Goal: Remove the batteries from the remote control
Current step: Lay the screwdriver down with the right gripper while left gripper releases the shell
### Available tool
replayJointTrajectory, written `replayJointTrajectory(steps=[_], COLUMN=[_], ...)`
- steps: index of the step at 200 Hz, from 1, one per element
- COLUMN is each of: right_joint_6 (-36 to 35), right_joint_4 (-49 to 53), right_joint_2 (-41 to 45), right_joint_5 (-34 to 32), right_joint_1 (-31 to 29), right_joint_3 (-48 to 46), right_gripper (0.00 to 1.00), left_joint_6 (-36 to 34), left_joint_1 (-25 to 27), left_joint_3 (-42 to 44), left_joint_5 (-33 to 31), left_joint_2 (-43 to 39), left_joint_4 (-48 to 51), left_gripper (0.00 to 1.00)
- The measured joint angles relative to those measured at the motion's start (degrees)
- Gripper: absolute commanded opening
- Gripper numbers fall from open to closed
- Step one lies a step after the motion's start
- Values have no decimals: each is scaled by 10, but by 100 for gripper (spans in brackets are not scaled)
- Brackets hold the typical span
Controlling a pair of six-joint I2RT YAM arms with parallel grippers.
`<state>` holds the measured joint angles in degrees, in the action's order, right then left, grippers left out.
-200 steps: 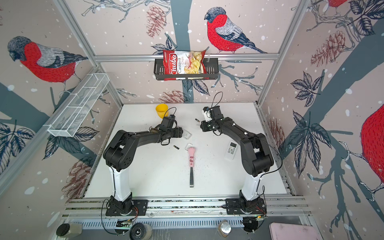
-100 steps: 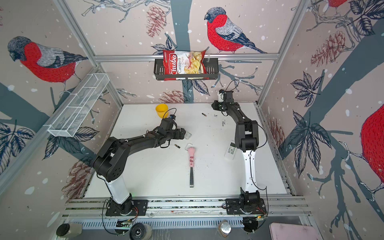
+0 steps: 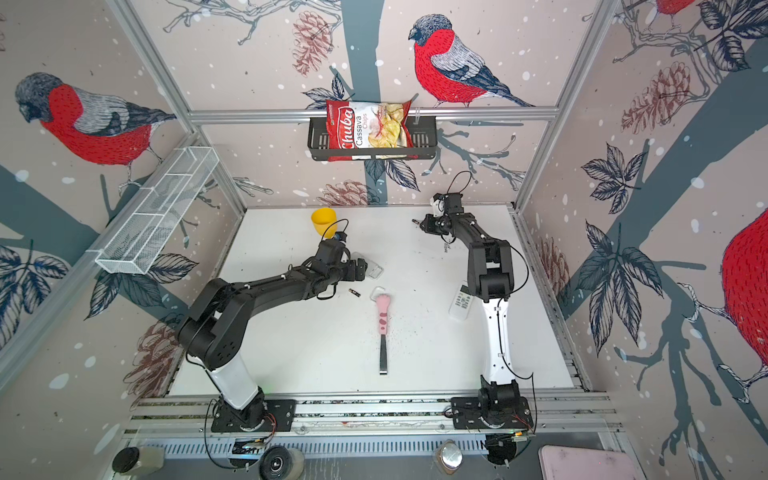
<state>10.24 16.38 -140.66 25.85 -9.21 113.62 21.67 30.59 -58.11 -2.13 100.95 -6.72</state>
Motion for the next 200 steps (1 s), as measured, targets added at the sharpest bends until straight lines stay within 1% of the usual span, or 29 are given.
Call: replayJointTrajectory(steps=[73,159,200], right_joint_6=[-12,-33,-38], right_joint_4=[9,19,16], right_joint_2=[43,137,198], right_joint_5=[-6,-9,-15], right_joint_1=[-3,-40,-52], right_joint_3=[-51,-164,-222], right_gripper=[0,0,0], left_joint_6=[6,13,20], left_joint_1=[0,0,0], left_joint_3=[7,57,74], left_joint_5=[0,-6,-6], left_joint_2=[-6,-44,-75], left_joint_4=[-6,-21,-21], left_gripper=[96,96,96])
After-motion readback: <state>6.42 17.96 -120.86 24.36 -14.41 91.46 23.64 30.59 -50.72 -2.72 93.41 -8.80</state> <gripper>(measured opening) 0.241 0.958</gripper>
